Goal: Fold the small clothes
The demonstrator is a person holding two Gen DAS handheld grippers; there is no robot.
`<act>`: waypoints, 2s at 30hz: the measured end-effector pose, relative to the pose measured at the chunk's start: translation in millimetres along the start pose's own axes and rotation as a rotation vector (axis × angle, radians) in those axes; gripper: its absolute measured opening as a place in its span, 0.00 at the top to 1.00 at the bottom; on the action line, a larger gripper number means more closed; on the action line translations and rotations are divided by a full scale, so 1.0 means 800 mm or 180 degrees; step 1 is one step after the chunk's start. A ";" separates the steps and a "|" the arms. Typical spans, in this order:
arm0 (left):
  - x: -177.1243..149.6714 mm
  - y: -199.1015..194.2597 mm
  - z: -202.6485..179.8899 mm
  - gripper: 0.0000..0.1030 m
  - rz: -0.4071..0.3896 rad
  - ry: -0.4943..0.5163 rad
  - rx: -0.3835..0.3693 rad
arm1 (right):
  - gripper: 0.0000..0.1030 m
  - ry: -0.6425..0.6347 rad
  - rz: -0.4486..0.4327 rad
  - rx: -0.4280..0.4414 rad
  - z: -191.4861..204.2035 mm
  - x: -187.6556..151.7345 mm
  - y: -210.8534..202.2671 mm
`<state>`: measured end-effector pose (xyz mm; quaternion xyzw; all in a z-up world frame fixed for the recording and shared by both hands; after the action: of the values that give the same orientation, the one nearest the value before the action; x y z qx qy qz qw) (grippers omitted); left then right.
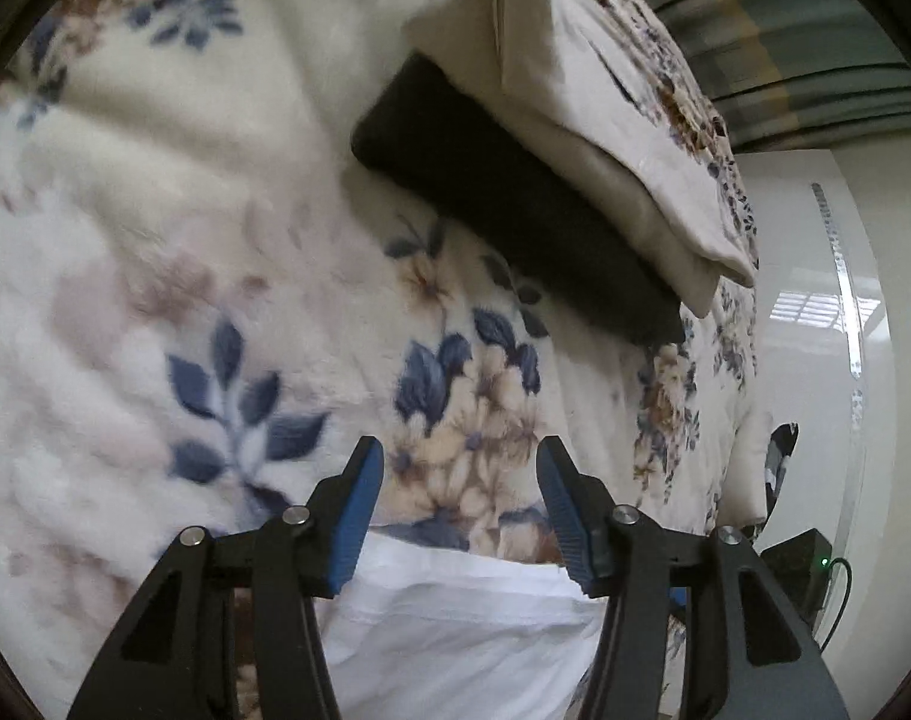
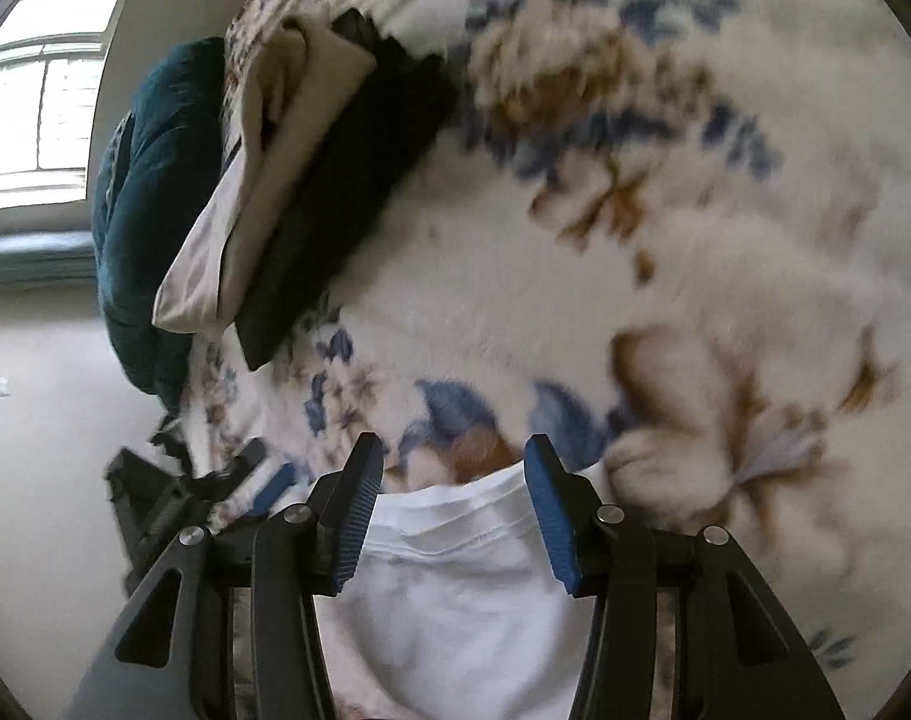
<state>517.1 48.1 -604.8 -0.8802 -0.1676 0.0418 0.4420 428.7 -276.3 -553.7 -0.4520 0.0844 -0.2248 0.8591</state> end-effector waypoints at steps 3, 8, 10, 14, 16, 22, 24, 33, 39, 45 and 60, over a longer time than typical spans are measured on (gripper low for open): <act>-0.020 -0.010 0.017 0.51 0.0048 0.0154 0.0170 | 0.50 -0.0157 0.0155 -0.0182 -0.013 -0.014 0.002; -0.069 0.014 0.050 0.53 0.0366 0.0316 0.0328 | 0.51 -0.0217 0.0414 -0.0205 -0.027 -0.038 0.026; -0.073 0.019 0.048 0.71 0.0340 0.0369 0.0312 | 0.81 -0.0264 0.0343 -0.0194 -0.024 -0.039 0.029; -0.064 0.022 0.030 0.96 0.0194 0.0494 0.0292 | 0.97 -0.0258 0.0068 -0.0260 -0.016 -0.029 0.020; -0.056 0.019 0.023 0.96 0.0149 0.0530 0.0258 | 0.97 -0.0186 -0.0042 -0.0294 -0.019 -0.023 0.008; -0.046 0.046 0.026 0.96 0.0321 0.0576 0.0337 | 0.98 -0.0028 -0.0011 -0.0499 -0.041 -0.010 0.021; -0.046 0.054 0.031 0.96 0.0381 0.0566 0.0361 | 0.98 0.0003 0.0033 -0.0564 -0.045 -0.006 0.034; -0.051 0.010 0.048 0.62 0.0487 0.0194 -0.0073 | 0.64 0.0068 0.0318 -0.0456 -0.048 -0.019 0.026; -0.104 -0.008 0.062 0.45 0.0713 0.0060 -0.0398 | 0.35 -0.0002 0.0745 0.0007 -0.064 -0.079 0.014; -0.165 0.033 0.061 0.44 0.1109 0.0131 -0.0422 | 0.35 0.0163 0.1202 0.0521 -0.088 -0.134 0.063; -0.145 -0.018 -0.002 0.86 0.0706 0.0241 -0.0479 | 0.84 -0.0093 0.0952 0.0797 -0.007 -0.115 0.030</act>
<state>404.6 15.9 -601.2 -0.9249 -0.0552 0.0445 0.3734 353.0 -226.1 -581.8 -0.3272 0.1096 -0.0968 0.9336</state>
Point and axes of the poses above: each gripper's, at about its wrist camera, not at the fingertips, and y roughly the way its jaws point, z to its left, x to its top, the point moved 8 cm from there along y, roughly the way its jaws point, and after that the axes turned 3 degrees about -y, right-handed, at the moved point
